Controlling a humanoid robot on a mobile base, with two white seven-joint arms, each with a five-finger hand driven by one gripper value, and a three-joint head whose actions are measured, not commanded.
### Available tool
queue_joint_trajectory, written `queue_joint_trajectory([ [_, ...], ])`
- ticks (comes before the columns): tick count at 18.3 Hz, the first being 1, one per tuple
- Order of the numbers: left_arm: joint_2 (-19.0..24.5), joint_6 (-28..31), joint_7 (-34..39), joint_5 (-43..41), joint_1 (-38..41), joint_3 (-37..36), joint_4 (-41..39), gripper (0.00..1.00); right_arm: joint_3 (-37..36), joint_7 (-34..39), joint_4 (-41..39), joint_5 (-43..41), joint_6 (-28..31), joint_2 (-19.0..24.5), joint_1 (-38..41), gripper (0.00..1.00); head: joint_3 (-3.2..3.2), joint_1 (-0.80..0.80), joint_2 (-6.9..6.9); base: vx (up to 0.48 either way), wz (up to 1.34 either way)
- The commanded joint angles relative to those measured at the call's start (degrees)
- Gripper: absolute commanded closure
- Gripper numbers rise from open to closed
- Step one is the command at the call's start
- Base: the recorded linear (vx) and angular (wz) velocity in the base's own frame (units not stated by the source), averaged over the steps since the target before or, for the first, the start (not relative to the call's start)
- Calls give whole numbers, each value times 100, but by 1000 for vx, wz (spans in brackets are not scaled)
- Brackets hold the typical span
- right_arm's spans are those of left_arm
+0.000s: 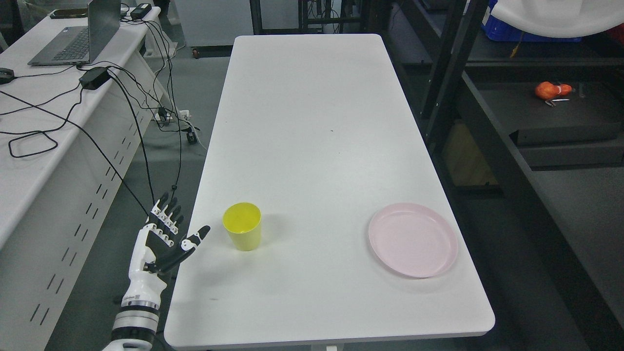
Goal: Place yellow IKEA cup on middle right shelf
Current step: 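Reach the left hand toward the yellow cup on the table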
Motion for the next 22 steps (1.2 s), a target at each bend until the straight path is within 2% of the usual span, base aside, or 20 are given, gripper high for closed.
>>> queue_joint_trajectory([
  [1, 66, -1, 1, 2, -130, -2, -45, 2, 97, -4, 0, -141, 4, -100, 79, 1, 0, 0, 0, 0, 0],
  [4, 66, -1, 1, 2, -130, 6, 7, 2, 97, -4, 0, -141, 4, -100, 79, 1, 0, 0, 0, 0, 0],
  [7, 66, -18, -25, 55, -357, -2, 481, 2, 97, -4, 0, -141, 4, -100, 79, 1, 0, 0, 0, 0, 0],
  [12, 66, -36, -930, 169, -806, -371, 948, 2, 97, -4, 0, -141, 4, -100, 79, 1, 0, 0, 0, 0, 0],
  [15, 66, -36, -913, 30, -631, -889, 957, 2, 97, -4, 0, -141, 4, -100, 79, 1, 0, 0, 0, 0, 0],
  [22, 66, 51, -773, -533, -525, -925, 1133, 2, 97, -4, 0, -141, 4, -100, 79, 1, 0, 0, 0, 0, 0],
])
